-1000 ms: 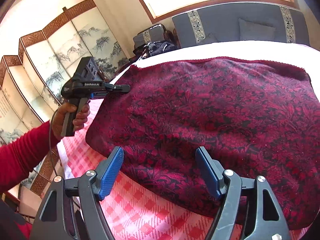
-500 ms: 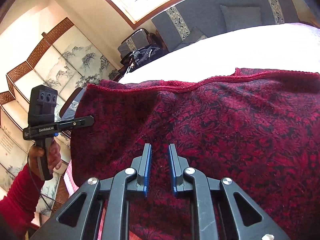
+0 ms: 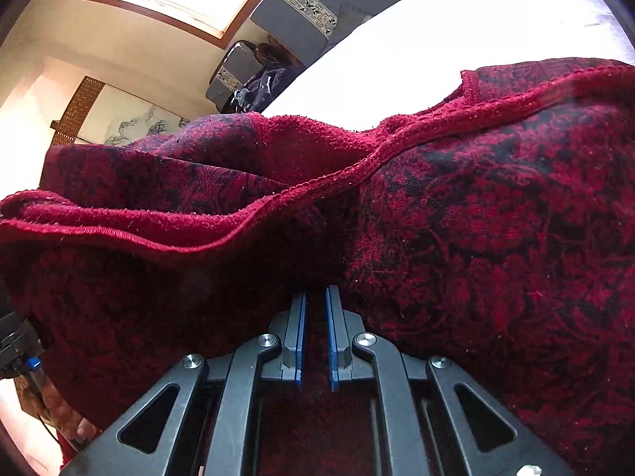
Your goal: Fold small clothes
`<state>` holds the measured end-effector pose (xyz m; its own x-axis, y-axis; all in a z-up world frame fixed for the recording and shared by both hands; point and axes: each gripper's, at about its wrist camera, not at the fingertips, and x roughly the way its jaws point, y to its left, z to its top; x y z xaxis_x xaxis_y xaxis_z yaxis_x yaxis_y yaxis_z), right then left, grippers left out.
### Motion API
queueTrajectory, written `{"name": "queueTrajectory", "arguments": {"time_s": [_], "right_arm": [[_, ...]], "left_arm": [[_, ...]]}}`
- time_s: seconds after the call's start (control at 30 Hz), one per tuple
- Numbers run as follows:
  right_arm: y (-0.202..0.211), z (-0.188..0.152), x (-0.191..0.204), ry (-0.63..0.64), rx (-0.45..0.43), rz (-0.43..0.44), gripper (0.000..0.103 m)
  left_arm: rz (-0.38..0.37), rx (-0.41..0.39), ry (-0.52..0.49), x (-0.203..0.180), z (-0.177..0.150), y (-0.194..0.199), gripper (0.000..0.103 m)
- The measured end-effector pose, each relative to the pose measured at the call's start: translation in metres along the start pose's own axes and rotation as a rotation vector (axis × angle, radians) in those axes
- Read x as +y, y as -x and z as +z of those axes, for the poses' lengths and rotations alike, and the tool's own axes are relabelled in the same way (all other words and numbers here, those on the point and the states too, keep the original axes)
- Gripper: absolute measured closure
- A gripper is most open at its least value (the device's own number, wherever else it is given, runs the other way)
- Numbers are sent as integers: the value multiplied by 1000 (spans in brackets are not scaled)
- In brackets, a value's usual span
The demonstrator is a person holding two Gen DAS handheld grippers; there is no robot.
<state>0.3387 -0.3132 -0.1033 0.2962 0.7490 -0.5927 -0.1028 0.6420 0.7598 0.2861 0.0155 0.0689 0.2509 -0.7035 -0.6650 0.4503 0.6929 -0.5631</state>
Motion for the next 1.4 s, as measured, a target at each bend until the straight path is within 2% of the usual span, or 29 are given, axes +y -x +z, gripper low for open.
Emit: {"name": "queueTrajectory", "arguments": {"time_s": [0.17, 0.33, 0.5, 0.57, 0.67, 0.8, 0.87, 1.0, 1.07, 1.13, 1.17, 1.23, 1.3, 1.4], "right_arm": [[17, 9, -7, -37, -36, 58, 91], [58, 3, -34, -91, -101, 193, 91], [103, 7, -57, -68, -160, 191, 91], [116, 11, -69, -74, -170, 184, 90], [134, 10, -93, -71, -190, 200, 90], [150, 15, -125, -84, -242, 221, 90], [158, 17, -140, -115, -270, 210, 90], [166, 14, -156, -164, -280, 248, 88], [174, 13, -163, -188, -289, 277, 80], [192, 7, -165, -206, -325, 304, 57], [203, 3, -167, -205, -351, 308, 54], [220, -1, -159, -179, -390, 282, 54], [229, 0, -141, -123, -393, 269, 54], [217, 1, -111, -54, -302, 230, 54]], "left_arm": [[-88, -36, 50, -23, 19, -24, 81], [-202, -22, 105, -38, 24, -66, 81], [-325, -17, 142, -57, 21, -120, 81], [-399, -28, 185, -56, 19, -139, 81], [-453, -52, 226, -51, 18, -165, 81], [-448, -43, 250, -41, 8, -196, 83], [-436, -18, 233, -44, 0, -207, 83], [-441, -13, 175, -58, -17, -214, 83], [-457, -36, 158, -62, -23, -207, 83], [-471, -64, 144, -66, -28, -196, 83], [-465, -80, 137, -67, -29, -189, 83], [-462, -104, 128, -67, -37, -175, 83], [-439, -127, 114, -67, -46, -163, 83], [-410, -144, 114, -62, -67, -149, 83]]}}
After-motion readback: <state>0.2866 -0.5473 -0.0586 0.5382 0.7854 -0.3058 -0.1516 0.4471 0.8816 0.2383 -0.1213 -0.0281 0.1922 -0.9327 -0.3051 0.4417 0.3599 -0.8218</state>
